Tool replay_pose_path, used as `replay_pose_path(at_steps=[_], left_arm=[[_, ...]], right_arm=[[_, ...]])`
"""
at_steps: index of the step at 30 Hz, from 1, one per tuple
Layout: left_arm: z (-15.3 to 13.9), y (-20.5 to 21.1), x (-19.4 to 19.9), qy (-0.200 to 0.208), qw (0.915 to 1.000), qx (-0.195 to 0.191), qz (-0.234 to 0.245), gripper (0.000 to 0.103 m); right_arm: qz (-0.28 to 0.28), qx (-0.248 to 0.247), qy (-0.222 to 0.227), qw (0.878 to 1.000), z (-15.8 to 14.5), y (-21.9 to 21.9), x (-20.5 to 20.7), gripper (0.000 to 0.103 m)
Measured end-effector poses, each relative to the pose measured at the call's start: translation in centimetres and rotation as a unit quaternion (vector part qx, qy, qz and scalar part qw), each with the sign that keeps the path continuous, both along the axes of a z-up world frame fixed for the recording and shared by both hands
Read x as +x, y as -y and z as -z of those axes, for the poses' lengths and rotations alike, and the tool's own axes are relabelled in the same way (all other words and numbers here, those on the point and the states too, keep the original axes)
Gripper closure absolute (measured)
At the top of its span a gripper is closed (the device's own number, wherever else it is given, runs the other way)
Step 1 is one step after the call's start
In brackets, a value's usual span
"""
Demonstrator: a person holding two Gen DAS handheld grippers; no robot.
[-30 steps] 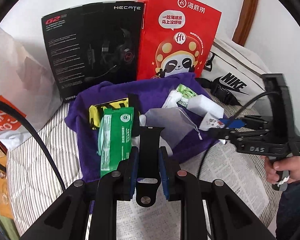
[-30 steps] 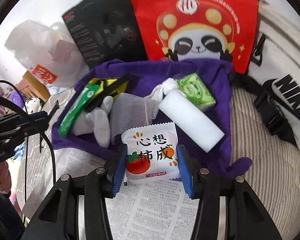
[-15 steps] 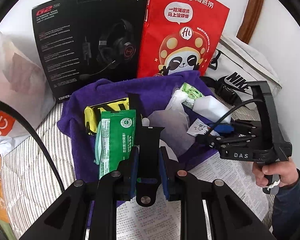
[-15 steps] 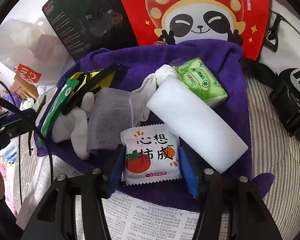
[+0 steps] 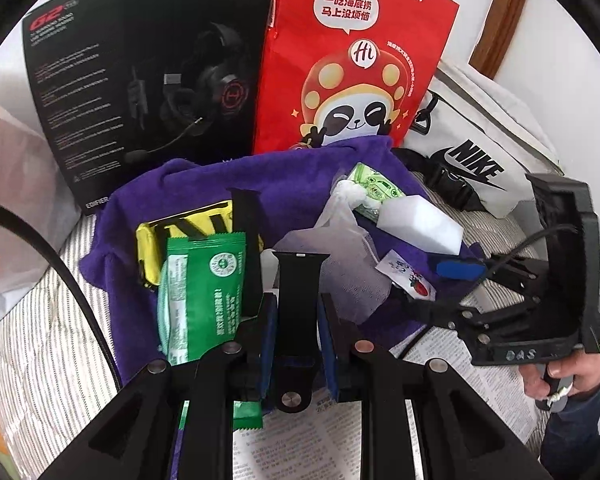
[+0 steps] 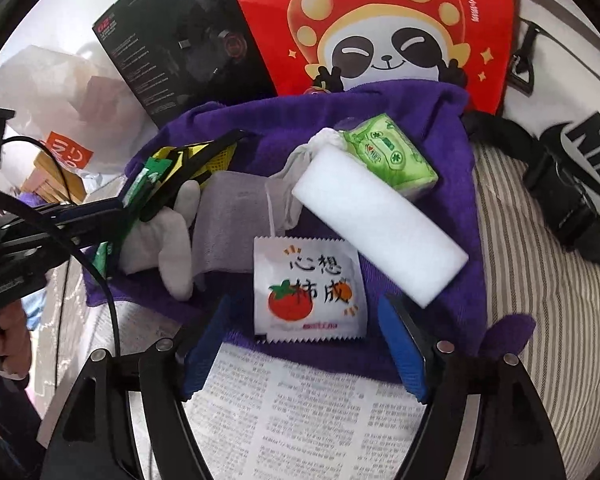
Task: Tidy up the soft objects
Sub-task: 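Open the right tool to release the sachet on the towel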
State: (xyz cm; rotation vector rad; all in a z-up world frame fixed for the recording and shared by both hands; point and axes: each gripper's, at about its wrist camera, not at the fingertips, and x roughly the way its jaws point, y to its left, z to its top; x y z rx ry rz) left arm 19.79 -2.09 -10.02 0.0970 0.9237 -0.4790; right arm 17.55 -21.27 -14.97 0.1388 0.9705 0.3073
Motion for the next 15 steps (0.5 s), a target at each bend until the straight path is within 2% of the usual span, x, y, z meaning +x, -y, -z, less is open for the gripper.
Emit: replay_pose_path(at_steps=[12, 15], left_arm=[[0.2, 1.9, 2.2, -0.008, 0.9997, -0.014, 0.017, 0.083], [0.6, 2.7, 2.6, -0.010, 0.9997, -0.008, 0.022, 0.083]], right_arm=[[0.004, 0.007, 0.017, 1.000, -1.3, -0.1, -2.3, 0.028], [0.004, 0.009, 0.021, 1.000, -1.6, 0.0, -2.7, 0.028]])
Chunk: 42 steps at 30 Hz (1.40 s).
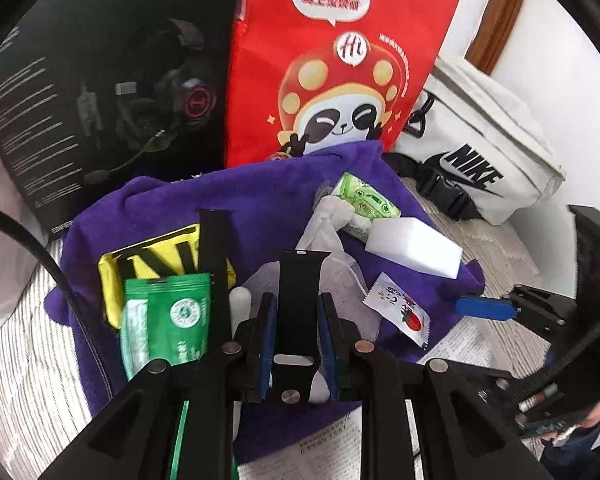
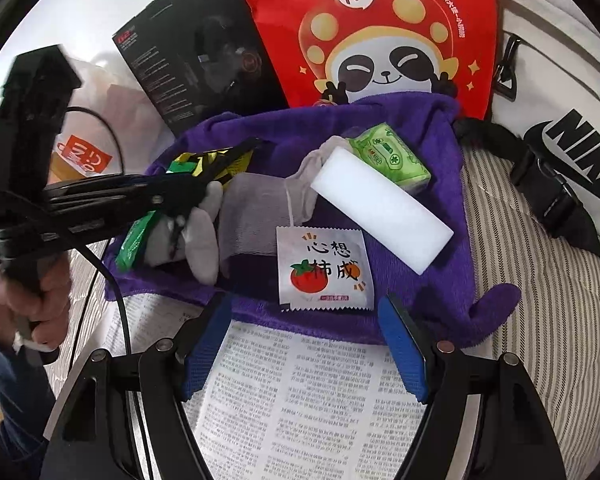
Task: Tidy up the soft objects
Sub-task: 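Open the right tool to release the sachet on the towel, then open the left tool to release the strap piece on the towel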
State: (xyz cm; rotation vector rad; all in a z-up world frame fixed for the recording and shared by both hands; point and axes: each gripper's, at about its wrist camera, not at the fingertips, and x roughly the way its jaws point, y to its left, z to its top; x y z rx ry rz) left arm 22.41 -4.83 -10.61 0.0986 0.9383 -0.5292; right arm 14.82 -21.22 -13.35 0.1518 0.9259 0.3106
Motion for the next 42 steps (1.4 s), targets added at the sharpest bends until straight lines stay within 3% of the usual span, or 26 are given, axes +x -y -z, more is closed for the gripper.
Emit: replay_pose_path(at_steps=[11, 15, 19, 23, 25, 30, 34, 39, 42], left_arm=[[2.6, 2.0, 0.7, -0.021, 0.9995, 0.020, 0.007, 0.081], [2.9, 2.0, 0.7, -0.032, 0.9992, 0.025, 0.001, 0.071], [2.6, 1.3, 0.1, -0.035, 0.9993, 0.009, -0.003, 0.053], [1.3, 0.9, -1.1, -0.019, 0.9997, 0.016, -0.007, 0.051], [0.4, 0.7, -2.0, -0.007, 0.9998, 0.019, -0.007, 0.042], [-1.5, 0.0, -4.3, 0.022, 0.9990, 0.034, -0.016, 0.036], [-2.6, -1.2, -6.3, 0.037, 0.9977, 0.045, -0.034, 0.024], [-3.5, -2.8, -9.0, 0.047, 0.9958, 0.049, -0.061, 0.020], [-4.0, -3.9, -10.8, 0.054, 0.9939, 0.051, -0.081, 0.015]], right_arm=[[0.004, 0.000, -0.001, 1.000, -0.1, 0.6, -1.0, 0.028], [0.004, 0.000, 0.000, 1.000, -0.2, 0.7, -1.4, 0.028], [0.004, 0.000, 0.002, 1.000, -0.5, 0.7, -1.9, 0.028], [0.004, -0.002, 0.011, 1.000, -1.2, 0.6, -2.9, 0.028], [0.004, -0.001, 0.016, 1.000, -1.6, 0.5, -3.4, 0.028], [0.009, -0.006, 0.024, 1.000, -2.4, 0.4, -4.8, 0.028], [0.014, -0.014, 0.031, 0.999, -2.9, 0.1, -5.9, 0.027], [0.016, -0.015, 0.037, 0.999, -3.5, 0.0, -7.3, 0.022], [0.021, -0.023, 0.040, 0.999, -3.9, -0.2, -7.9, 0.013]])
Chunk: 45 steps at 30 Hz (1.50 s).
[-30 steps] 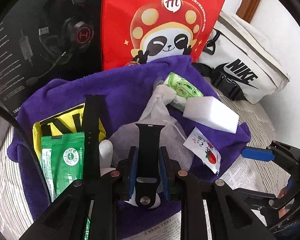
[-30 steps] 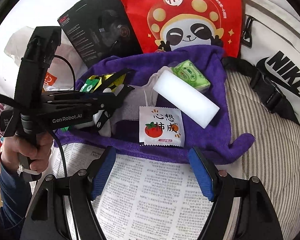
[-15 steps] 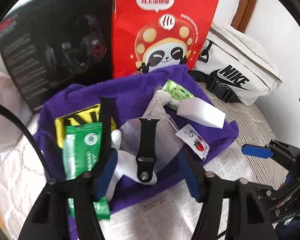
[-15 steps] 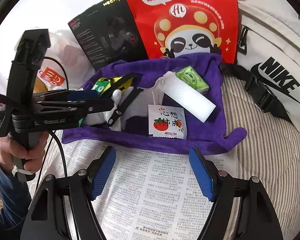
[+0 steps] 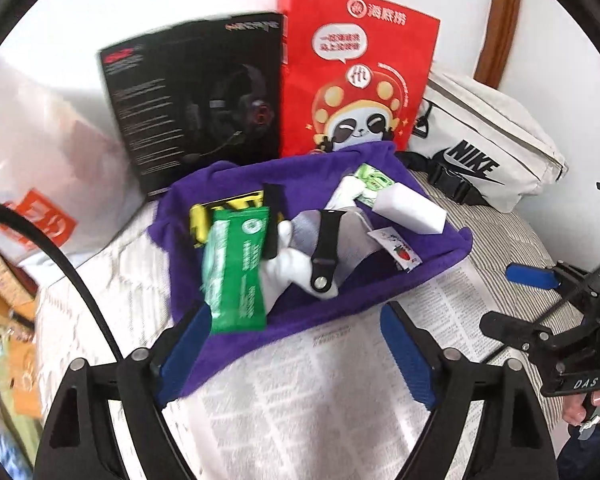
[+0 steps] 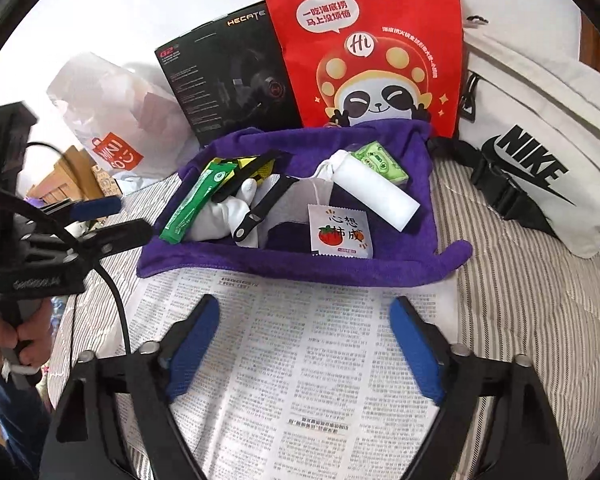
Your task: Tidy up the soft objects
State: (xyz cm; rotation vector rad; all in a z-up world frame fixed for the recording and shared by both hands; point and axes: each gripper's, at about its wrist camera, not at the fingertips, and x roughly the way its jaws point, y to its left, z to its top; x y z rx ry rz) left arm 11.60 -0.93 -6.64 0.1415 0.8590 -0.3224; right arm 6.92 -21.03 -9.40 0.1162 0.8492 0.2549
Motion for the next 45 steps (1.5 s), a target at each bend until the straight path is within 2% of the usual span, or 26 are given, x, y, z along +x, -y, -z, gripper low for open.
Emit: replay_pose_path(at_steps=[3, 13, 15, 17, 21, 26, 30, 34, 45], left_arm=[[-0.5, -0.7, -1.7, 0.013, 0.9997, 0.005, -0.022, 0.009], [-2.4, -0.4, -5.6, 0.036, 0.9972, -0.001, -0.066, 0.009], [-2.8, -0.4, -6.3, 0.042, 0.9961, 0.004, -0.077, 0.009], [-3.0, -0.5, -7.1, 0.052, 0.9948, 0.001, -0.087, 0.008], [-2.7, -1.5, -8.3, 0.053, 0.9921, -0.020, -0.112, 0.007], [-2.4, -2.8, -9.4, 0.059, 0.9869, -0.004, -0.150, 0.007], [-2.4, -3.3, -9.7, 0.054, 0.9866, -0.020, -0.153, 0.007], [-2.1, -2.7, -10.0, 0.049, 0.9876, -0.017, -0.148, 0.001], [-2.2, -2.1, -10.4, 0.045, 0.9870, 0.001, -0.154, 0.001]], right_arm=[[0.010, -0.013, 0.002, 1.000, -0.4, -0.3, -0.5, 0.009], [0.030, -0.020, 0.035, 0.999, -4.1, -0.7, -1.9, 0.008], [0.040, -0.027, 0.036, 0.998, -5.0, -0.6, -1.9, 0.003], [0.051, -0.036, 0.036, 0.997, -5.5, -0.4, -2.1, 0.002], [0.065, -0.038, 0.033, 0.997, -5.5, 0.1, -2.9, 0.002], [0.064, -0.057, 0.036, 0.996, -5.0, -0.1, -4.5, 0.002], [0.061, -0.066, 0.042, 0.995, -5.0, -0.3, -5.2, 0.002], [0.058, -0.065, 0.049, 0.995, -5.1, -0.3, -5.8, 0.000], [0.065, -0.068, 0.055, 0.994, -5.6, -0.1, -6.7, 0.000]])
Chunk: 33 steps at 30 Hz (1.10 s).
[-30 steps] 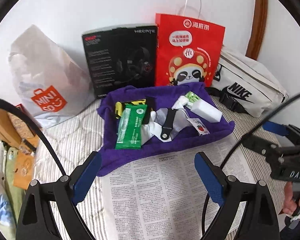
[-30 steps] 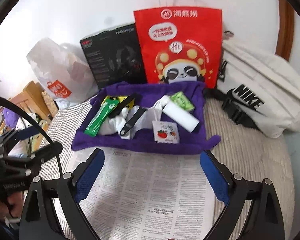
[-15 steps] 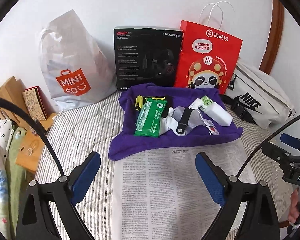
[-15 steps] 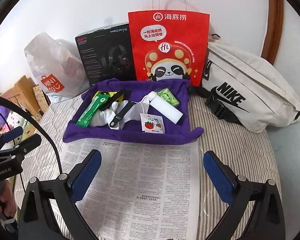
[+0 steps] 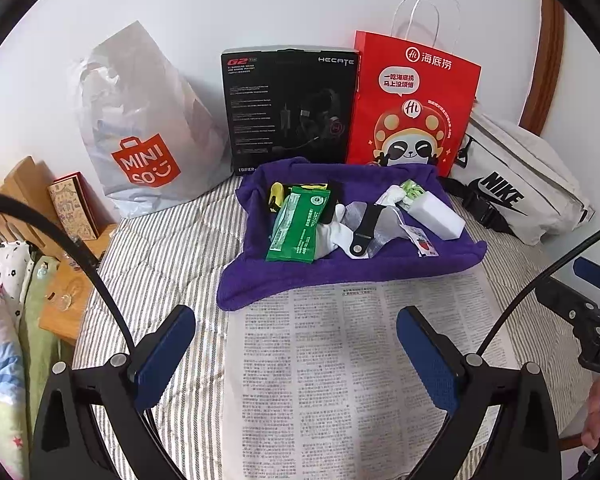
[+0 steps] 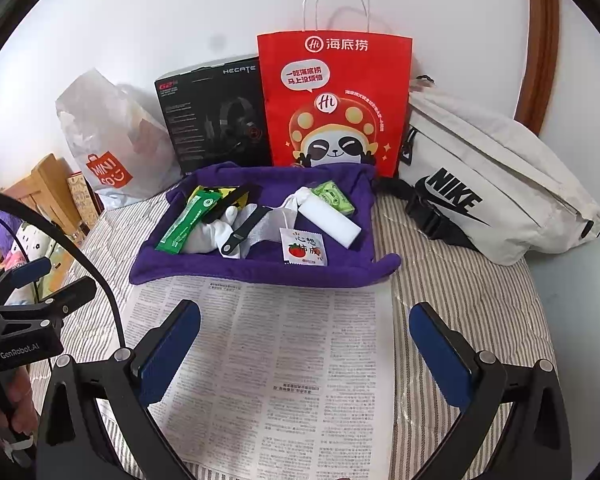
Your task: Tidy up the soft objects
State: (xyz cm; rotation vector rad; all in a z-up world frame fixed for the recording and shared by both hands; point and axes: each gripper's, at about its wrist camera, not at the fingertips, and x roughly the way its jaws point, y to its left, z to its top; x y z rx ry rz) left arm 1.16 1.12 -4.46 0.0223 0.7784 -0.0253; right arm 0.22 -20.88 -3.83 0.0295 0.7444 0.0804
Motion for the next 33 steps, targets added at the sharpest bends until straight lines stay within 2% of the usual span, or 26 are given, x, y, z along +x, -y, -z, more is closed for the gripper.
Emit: replay_pose_path(at_steps=[6, 16, 33], left_arm=[[-0.3, 0.3, -0.4, 0.000, 0.9998, -0.012, 0.016, 0.001], [-0.4, 1.4, -0.8, 0.002, 0.9996, 0.005, 0.027, 0.001], [-0.4, 1.5, -1.1, 0.002, 0.9996, 0.006, 0.027, 0.001]], right_arm=[[-0.003, -0.001, 0.001, 1.000, -0.1, -0.1, -0.1, 0.000], [-0.002, -0.001, 0.001, 1.000, -0.2, -0.1, -0.4, 0.000], [0.002, 0.002, 0.001, 1.000, -0.3, 0.3, -0.7, 0.000]])
